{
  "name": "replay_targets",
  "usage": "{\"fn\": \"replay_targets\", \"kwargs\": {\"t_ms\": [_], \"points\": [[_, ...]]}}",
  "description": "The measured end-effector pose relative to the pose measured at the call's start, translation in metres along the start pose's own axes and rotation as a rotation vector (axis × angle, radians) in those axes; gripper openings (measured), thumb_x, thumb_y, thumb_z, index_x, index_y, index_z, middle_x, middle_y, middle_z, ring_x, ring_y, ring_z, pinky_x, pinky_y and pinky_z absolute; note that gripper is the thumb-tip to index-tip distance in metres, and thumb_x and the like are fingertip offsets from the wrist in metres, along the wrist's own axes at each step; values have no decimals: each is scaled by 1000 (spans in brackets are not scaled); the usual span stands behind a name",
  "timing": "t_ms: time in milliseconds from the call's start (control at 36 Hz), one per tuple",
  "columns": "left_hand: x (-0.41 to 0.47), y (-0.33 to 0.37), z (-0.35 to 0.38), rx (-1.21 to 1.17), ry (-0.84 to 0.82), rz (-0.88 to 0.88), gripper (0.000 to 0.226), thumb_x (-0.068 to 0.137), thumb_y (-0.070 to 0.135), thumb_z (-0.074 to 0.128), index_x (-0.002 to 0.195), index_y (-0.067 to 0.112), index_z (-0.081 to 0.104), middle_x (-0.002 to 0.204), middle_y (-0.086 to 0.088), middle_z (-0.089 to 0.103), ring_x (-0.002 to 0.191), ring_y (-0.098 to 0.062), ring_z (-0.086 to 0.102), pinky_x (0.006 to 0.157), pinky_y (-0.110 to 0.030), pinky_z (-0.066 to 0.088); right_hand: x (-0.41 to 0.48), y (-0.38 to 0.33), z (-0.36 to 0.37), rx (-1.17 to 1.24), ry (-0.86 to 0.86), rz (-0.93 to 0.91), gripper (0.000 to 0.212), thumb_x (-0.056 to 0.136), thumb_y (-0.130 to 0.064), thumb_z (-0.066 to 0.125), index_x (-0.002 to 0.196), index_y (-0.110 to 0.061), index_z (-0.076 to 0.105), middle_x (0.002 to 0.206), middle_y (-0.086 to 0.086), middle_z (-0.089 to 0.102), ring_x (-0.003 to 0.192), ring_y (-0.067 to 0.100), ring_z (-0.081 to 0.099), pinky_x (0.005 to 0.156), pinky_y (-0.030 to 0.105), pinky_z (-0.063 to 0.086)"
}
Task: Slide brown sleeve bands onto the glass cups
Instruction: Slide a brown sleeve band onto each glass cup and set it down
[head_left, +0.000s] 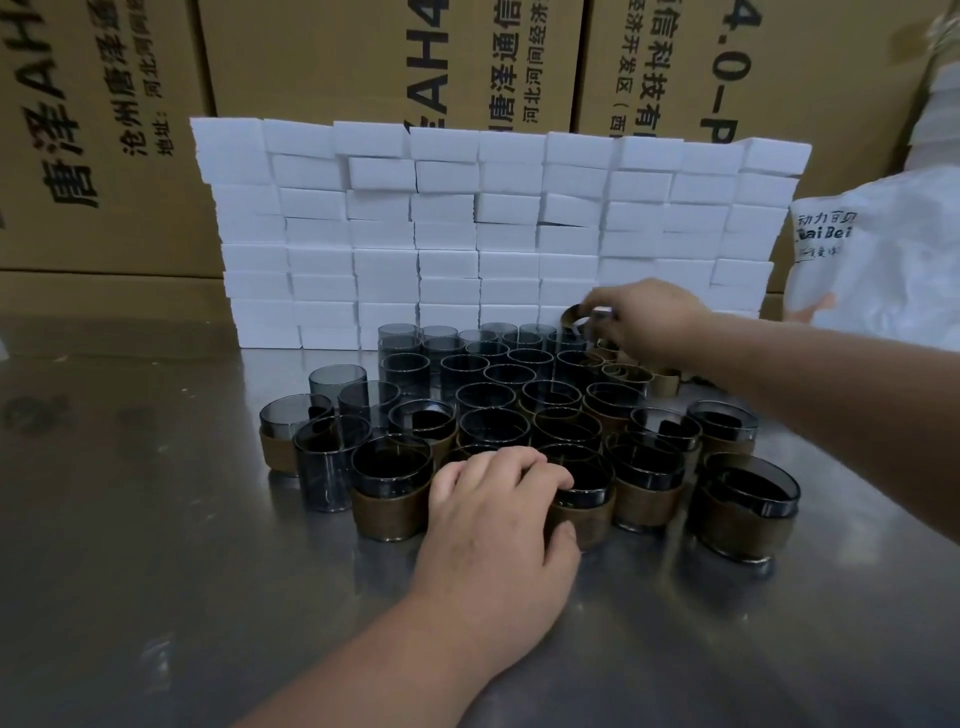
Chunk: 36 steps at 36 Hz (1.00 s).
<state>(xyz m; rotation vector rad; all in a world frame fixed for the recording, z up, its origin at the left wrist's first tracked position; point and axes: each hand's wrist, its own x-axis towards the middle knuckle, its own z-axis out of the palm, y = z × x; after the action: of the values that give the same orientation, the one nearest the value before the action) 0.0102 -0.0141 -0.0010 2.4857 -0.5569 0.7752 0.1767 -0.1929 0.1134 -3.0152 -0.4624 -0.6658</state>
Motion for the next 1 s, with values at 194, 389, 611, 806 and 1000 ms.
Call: {"fn": "replay_targets", "kwargs": {"t_ms": [194, 389, 611, 806, 1000], "points": [[0, -1, 1, 21, 6, 1, 45, 78, 43, 36, 118, 35, 54, 123, 20, 44, 119, 0, 30, 94, -14, 2, -10, -89, 8, -94, -183, -287, 30, 89, -8, 48, 111, -17, 66, 123, 5, 53, 105, 25, 54, 83, 31, 43], [0, -3, 2, 29, 15, 16, 45, 78, 44, 35, 118, 36, 53, 124, 19, 44, 119, -1, 30, 93, -17, 5, -8, -115, 21, -11, -429, -218, 30, 96, -20, 40, 101, -4, 65, 102, 10, 62, 92, 24, 56, 78, 31, 44], [1, -2, 3, 5, 29, 12, 42, 78, 40, 40, 115, 33, 57, 121, 16, 49, 118, -5, 36, 92, -16, 6, -15, -119, 15, 107, -512, -167, 33, 93, -7, 43, 122, -7, 59, 121, 11, 60, 98, 23, 55, 75, 23, 38], [1, -2, 3, 11, 27, 8, 42, 78, 41, 39, 115, 34, 56, 122, 17, 48, 119, -4, 36, 91, -15, 6, -17, -120, 13, 143, -515, -192, 33, 91, -8, 44, 118, -7, 62, 103, 2, 61, 89, 20, 54, 76, 29, 43], [0, -3, 3, -5, 30, 13, 41, 78, 41, 39, 115, 33, 56, 121, 17, 48, 118, -3, 35, 95, -11, 2, -16, -117, 19, 352, -365, -127, 33, 87, -5, 49, 113, -9, 68, 117, 6, 65, 102, 20, 59, 87, 27, 47]]}}
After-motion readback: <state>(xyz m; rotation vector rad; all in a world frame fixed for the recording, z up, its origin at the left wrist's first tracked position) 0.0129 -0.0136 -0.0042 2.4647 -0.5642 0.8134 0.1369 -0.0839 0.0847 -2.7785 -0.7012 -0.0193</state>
